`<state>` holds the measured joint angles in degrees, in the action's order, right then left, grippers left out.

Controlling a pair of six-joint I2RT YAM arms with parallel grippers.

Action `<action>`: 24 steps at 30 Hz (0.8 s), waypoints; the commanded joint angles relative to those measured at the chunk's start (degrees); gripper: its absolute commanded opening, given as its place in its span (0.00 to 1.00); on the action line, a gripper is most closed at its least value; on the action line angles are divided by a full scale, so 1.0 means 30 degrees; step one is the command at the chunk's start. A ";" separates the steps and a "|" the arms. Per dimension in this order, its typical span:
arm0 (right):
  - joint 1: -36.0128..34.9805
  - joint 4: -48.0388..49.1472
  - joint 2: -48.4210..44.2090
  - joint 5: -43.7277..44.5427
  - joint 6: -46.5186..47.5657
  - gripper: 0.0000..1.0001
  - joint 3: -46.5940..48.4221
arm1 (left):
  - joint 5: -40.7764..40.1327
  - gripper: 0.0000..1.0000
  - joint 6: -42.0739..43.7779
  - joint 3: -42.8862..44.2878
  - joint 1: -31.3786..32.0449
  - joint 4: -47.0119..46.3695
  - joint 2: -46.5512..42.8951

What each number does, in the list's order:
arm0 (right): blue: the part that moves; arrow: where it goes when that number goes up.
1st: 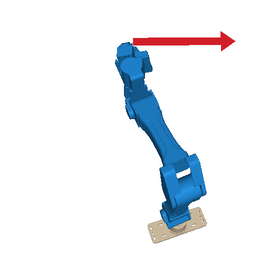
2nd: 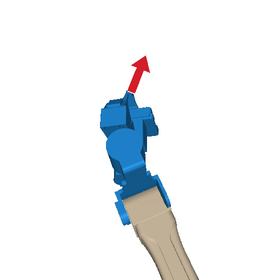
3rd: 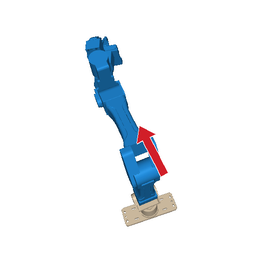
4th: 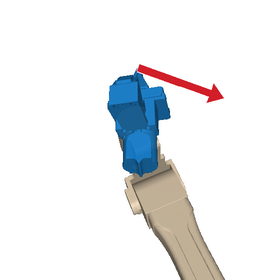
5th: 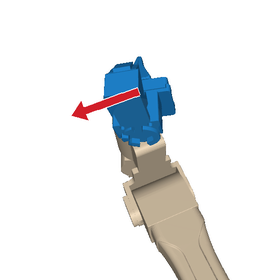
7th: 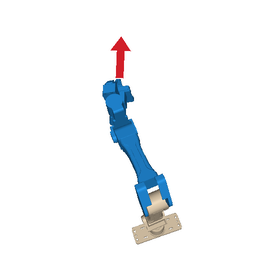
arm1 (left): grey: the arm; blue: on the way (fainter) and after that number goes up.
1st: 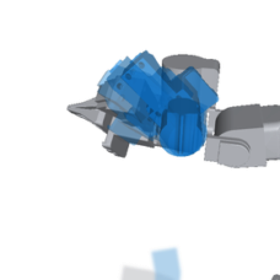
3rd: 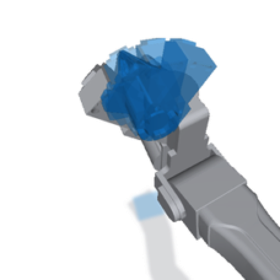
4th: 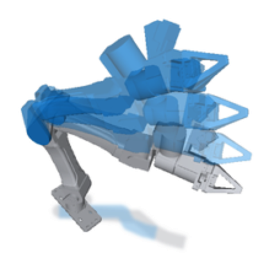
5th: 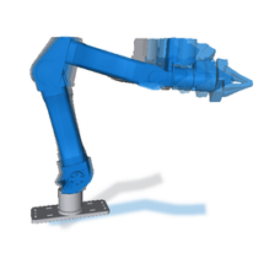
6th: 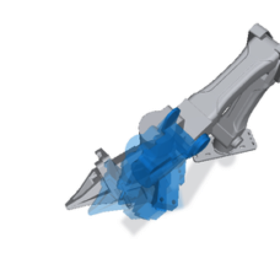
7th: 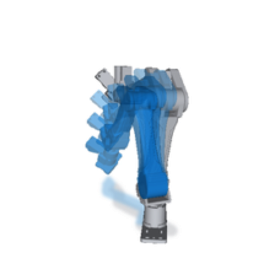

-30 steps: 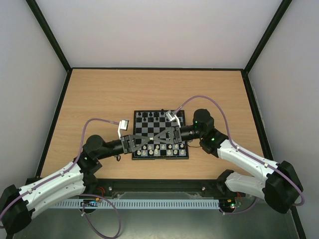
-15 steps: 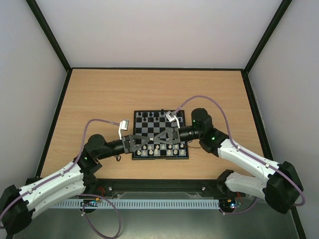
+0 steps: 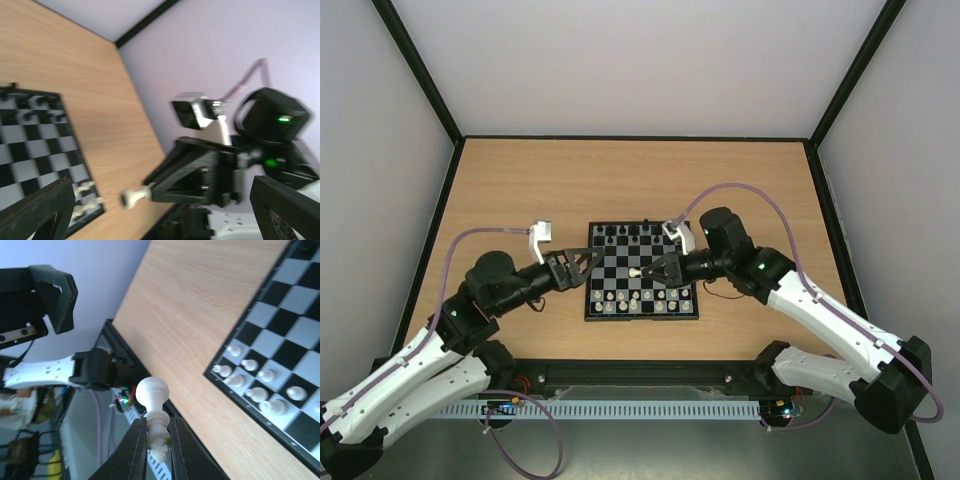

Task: Set up the chess pieces on the board
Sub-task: Place the chess piece on the chessboard.

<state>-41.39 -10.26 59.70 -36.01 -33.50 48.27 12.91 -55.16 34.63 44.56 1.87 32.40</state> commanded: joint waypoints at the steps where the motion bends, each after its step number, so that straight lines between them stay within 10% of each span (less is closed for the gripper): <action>1: -0.0115 -0.6118 0.0429 0.3459 0.2543 0.06 0.2338 | -0.3636 0.99 0.1912 0.1094 -0.0167 0.5426 0.1016; 24: -0.5771 -1.4020 0.7054 1.3624 0.1658 0.04 0.6827 | -0.7534 0.99 0.3058 0.1121 -0.0260 0.8436 0.2551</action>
<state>-56.73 -47.00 77.34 -0.86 -27.51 65.69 -6.31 -46.63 37.52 44.16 24.43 41.23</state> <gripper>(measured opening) 0.093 0.991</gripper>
